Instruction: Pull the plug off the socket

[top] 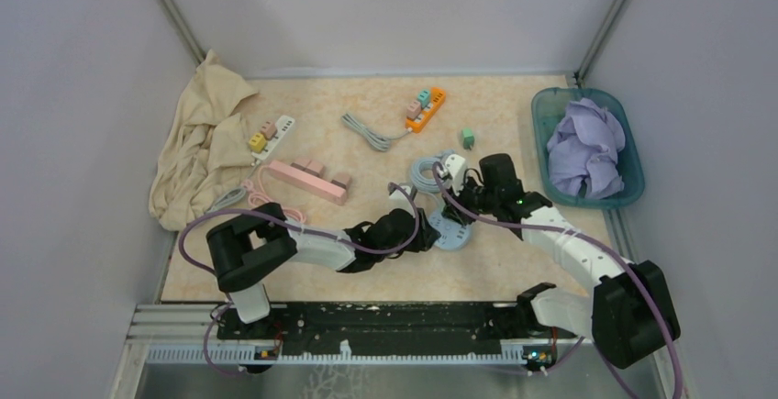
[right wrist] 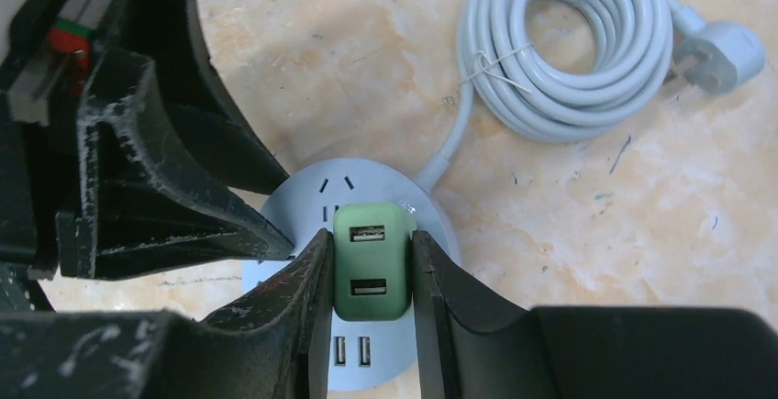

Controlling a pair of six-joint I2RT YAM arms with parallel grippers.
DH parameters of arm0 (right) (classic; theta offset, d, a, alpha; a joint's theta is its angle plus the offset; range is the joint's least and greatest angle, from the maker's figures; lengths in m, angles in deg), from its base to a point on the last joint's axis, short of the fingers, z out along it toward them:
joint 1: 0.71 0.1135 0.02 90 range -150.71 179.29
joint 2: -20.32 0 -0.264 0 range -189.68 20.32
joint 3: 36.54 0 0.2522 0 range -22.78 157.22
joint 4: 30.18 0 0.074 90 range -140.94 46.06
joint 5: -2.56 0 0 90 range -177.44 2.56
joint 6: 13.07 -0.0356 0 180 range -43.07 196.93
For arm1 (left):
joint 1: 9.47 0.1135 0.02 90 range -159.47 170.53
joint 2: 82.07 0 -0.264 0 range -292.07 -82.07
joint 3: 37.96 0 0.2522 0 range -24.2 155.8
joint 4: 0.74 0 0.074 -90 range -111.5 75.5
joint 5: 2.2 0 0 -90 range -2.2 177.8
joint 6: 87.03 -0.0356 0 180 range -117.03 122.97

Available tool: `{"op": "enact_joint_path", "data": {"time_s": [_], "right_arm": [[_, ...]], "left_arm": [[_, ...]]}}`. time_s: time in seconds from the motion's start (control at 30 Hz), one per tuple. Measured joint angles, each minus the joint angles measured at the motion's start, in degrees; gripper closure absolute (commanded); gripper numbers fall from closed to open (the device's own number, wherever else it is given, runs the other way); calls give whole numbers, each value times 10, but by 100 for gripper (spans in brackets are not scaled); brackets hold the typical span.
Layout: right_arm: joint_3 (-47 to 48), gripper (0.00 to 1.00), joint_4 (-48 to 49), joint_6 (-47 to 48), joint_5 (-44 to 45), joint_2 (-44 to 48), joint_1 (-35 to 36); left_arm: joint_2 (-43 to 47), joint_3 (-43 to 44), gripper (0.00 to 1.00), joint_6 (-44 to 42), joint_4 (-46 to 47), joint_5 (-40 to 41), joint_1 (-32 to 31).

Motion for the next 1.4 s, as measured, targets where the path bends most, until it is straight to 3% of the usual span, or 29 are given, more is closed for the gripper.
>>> {"op": "enact_joint_path", "data": {"time_s": [0.3,0.7,1.13,1.4], "right_arm": [[-2,100,0,-69,52,0,-1],[10,100,-23,71,-64,3,0],[-3,100,-2,-53,41,14,0],[-1,100,-8,5,-34,16,-4]], "left_arm": [[-9,2,58,-2,11,0,0],[-7,3,57,5,9,-10,0],[-16,9,58,2,14,-10,0],[-14,9,58,0,11,-13,0]]}}
